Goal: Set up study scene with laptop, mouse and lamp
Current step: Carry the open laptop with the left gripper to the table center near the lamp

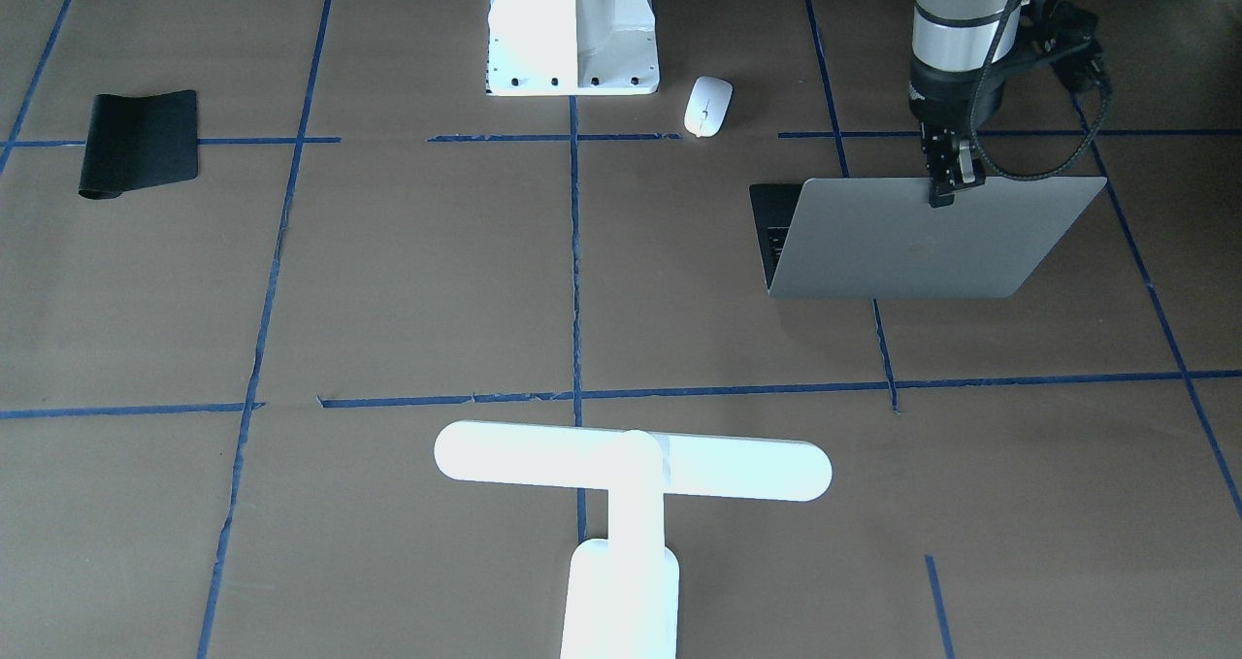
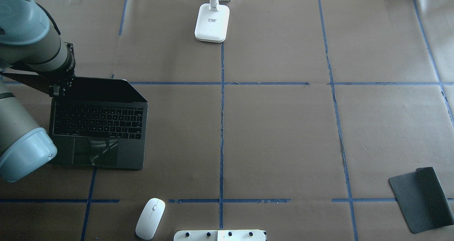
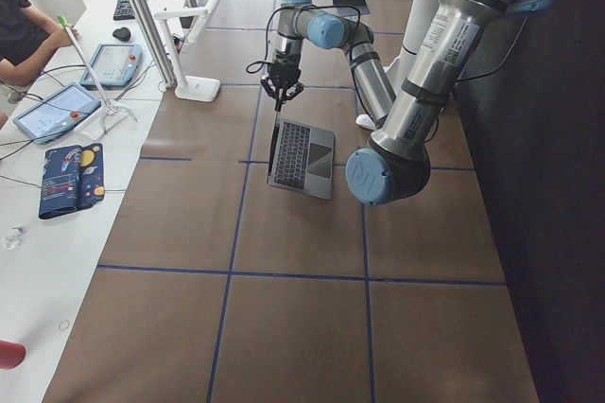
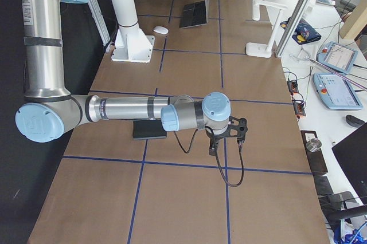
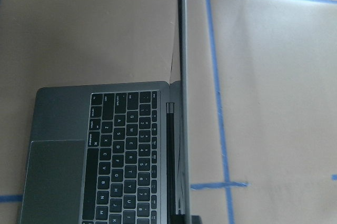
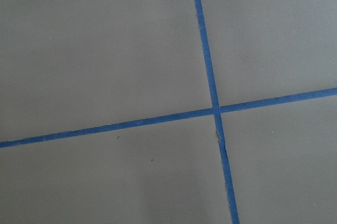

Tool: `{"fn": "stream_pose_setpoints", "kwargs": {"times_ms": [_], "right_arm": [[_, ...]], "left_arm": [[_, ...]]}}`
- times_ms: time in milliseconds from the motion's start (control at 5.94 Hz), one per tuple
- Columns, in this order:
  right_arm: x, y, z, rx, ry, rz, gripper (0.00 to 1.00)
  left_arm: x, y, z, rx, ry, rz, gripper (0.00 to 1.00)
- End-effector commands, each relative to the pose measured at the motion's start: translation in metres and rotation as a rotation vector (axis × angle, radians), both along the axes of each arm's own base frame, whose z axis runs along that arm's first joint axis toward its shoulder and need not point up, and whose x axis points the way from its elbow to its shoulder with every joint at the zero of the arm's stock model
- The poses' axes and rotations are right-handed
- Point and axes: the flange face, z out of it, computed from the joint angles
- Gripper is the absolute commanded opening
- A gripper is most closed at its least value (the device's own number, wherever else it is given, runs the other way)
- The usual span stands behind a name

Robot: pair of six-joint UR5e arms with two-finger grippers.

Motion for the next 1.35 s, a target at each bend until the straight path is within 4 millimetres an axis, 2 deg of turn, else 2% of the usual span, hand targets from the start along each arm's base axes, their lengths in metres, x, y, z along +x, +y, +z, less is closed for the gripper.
{"fn": "stream_pose_setpoints", "kwargs": {"times_ms": [0,337,505,673,842,1010,1178], "right_arm": [[-0.001,0.0,0.0,-0.001,-0.001,0.0,1.0],[-0.001,0.0,-0.001,0.002,-0.001,0.0,1.0],[-0.001,0.0,0.0,0.0,-0.001,0.0,1.0],[0.0,0.0,0.001,-0.002,0.0,-0.001,1.0],[0.0,0.0,0.001,-0.001,0.001,-0.002,1.0],[0.0,0.0,0.001,-0.002,0.0,-0.001,1.0],[0.0,0.0,0.001,-0.002,0.0,-0.001,1.0]], "left_arm": [[0.044,-0.046,-0.042,0.012,0.02,-0.005,0.0],[0.078,-0.069,-0.081,0.016,0.11,0.017,0.0],[0.111,-0.086,-0.111,-0.022,0.127,-0.028,0.0],[0.141,-0.086,-0.141,-0.049,0.153,-0.056,0.0],[0.174,-0.097,-0.164,-0.068,0.186,-0.09,0.0],[0.198,-0.094,-0.177,-0.087,0.199,-0.099,0.0],[0.203,-0.089,-0.188,-0.083,0.22,-0.102,0.0]]}}
